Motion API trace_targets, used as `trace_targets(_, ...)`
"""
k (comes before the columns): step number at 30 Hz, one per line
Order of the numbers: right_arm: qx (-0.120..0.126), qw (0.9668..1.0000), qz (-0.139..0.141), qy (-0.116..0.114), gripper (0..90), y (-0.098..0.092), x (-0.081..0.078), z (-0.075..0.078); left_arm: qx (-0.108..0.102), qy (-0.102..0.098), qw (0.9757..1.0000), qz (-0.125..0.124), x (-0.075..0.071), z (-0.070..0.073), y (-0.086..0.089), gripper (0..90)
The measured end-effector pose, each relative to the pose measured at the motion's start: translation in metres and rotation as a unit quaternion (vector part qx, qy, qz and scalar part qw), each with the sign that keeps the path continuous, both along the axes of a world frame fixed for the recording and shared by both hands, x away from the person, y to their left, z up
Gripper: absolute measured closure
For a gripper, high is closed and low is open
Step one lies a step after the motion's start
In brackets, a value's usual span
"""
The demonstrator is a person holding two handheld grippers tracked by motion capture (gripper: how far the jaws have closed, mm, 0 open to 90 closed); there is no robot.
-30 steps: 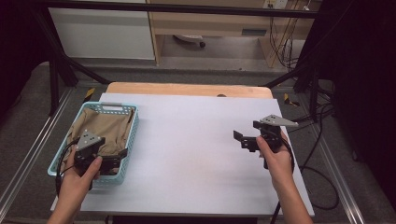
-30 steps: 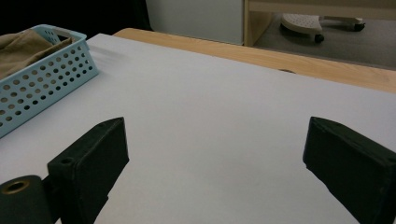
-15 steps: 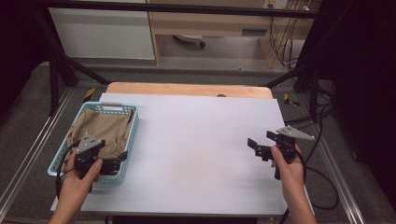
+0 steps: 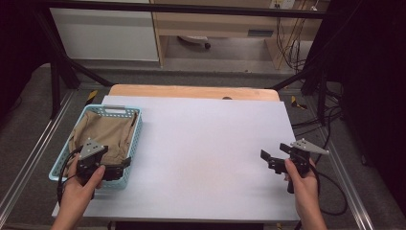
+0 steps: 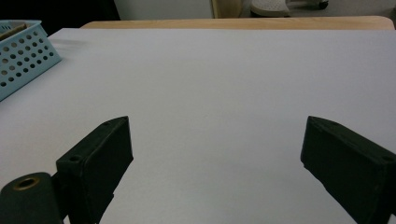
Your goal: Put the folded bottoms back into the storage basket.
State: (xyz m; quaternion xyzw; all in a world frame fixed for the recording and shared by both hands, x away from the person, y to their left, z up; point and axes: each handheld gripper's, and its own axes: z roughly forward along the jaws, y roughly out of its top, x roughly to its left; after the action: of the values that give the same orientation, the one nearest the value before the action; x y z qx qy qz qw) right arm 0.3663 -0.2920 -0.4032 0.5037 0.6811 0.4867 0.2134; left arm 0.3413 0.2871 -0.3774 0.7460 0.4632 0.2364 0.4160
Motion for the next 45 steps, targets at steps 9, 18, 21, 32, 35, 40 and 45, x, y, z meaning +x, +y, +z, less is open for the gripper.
trace_targets(9, -0.025, 0.9995, 0.002, -0.020, 8.3, -0.002, -0.011, -0.008, 0.003, 0.005, 1.0000, -0.004, -0.003, -0.003, -0.001, 6.1)
trace_targets(18, -0.037, 0.9989, 0.010, -0.029, 7.8, 0.002, -0.023, -0.017, 0.004, 0.009, 0.9999, -0.008, -0.006, -0.007, -0.003, 6.1)
trace_targets(21, -0.036, 0.9989, 0.012, -0.028, 7.7, 0.005, -0.025, -0.021, 0.002, 0.012, 0.9999, -0.008, -0.007, -0.009, -0.003, 6.2)
trace_targets(32, -0.039, 0.9985, 0.032, -0.020, 7.6, 0.015, -0.028, -0.033, 0.008, 0.017, 0.9997, -0.016, -0.009, -0.011, -0.005, 6.0)
trace_targets(35, -0.043, 0.9981, 0.040, -0.019, 7.6, 0.019, -0.028, -0.034, 0.006, 0.017, 0.9997, -0.017, -0.010, -0.013, -0.006, 6.0)
trace_targets(40, -0.047, 0.9975, 0.050, -0.015, 7.6, 0.027, -0.028, -0.036, 0.006, 0.017, 0.9997, -0.018, -0.010, -0.015, -0.005, 6.0)
trace_targets(45, -0.052, 0.9969, 0.057, -0.014, 7.3, 0.035, -0.027, -0.036, 0.006, 0.017, 0.9997, -0.019, -0.012, -0.017, -0.006, 6.0)
